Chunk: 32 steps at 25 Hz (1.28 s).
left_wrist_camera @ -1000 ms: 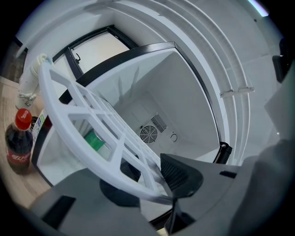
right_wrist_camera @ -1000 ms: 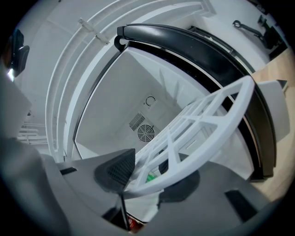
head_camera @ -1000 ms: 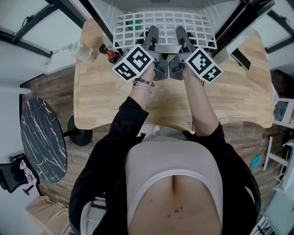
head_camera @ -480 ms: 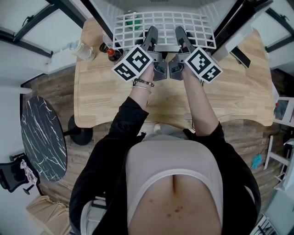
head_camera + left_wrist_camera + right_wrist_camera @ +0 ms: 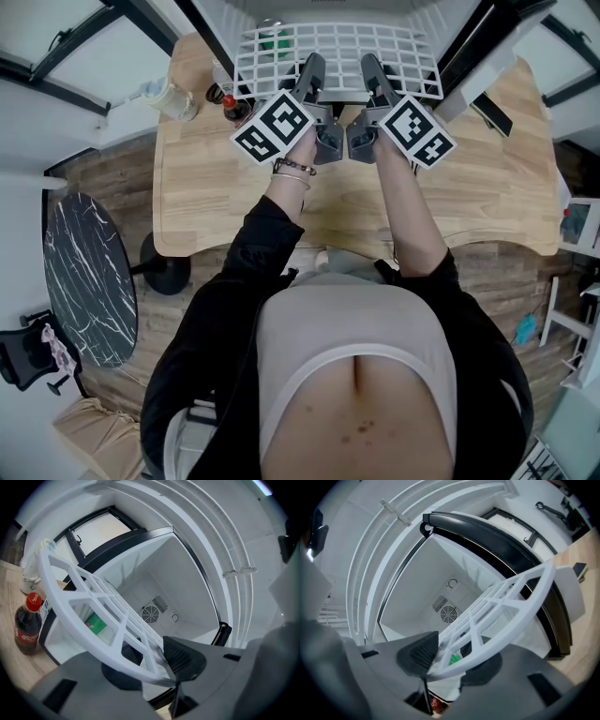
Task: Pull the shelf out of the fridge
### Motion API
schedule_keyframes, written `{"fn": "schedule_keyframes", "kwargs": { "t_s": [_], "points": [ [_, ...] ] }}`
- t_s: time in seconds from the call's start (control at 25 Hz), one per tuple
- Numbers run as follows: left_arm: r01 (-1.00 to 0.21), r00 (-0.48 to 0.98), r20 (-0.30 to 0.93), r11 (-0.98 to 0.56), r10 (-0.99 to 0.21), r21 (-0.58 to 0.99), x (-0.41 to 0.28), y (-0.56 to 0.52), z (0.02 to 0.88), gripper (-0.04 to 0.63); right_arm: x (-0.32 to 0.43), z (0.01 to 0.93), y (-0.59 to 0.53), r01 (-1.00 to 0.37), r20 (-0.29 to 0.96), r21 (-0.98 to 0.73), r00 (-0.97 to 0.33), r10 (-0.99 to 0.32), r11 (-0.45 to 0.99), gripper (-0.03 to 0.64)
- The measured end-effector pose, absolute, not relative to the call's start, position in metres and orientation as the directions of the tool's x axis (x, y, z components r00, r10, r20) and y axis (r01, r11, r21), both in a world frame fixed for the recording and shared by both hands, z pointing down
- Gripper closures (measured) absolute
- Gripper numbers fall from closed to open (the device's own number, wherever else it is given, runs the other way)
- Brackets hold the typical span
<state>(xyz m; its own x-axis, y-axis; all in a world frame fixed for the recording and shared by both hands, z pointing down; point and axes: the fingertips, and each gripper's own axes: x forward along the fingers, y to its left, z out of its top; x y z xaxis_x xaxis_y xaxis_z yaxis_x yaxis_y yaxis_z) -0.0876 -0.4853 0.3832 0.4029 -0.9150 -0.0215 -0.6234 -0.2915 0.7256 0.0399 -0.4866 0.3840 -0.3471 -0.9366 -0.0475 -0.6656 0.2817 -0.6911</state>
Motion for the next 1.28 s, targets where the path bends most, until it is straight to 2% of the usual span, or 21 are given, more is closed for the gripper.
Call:
{"fn": "schedule_keyframes", "kwargs": {
  "t_s": [1.28],
  "points": [
    [-0.617, 0.417, -0.013, -0.293, -0.909, 0.73, -0.087, -0.465, 0.386, 0.456, 0.041, 0.386, -0.466, -0.652, -0.047, -0.706, -0.347, -0.937, 0.277, 0.465]
  ]
}}
